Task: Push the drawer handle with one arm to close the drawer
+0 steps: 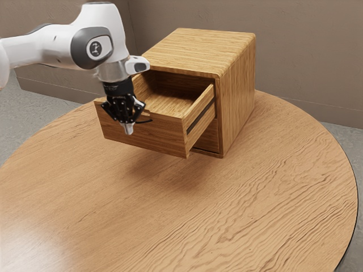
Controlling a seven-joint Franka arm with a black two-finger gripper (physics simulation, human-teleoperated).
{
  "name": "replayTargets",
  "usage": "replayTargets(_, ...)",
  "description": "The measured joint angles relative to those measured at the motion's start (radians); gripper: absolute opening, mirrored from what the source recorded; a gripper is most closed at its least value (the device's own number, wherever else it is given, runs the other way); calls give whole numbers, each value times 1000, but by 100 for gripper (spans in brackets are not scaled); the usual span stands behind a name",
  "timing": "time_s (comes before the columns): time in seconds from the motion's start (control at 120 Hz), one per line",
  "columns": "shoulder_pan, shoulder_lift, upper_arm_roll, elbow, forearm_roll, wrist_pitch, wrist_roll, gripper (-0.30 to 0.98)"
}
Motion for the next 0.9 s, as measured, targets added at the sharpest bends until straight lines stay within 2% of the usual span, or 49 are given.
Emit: replayTargets(0.9,-2,138,0,166,4,9,-20,-9)
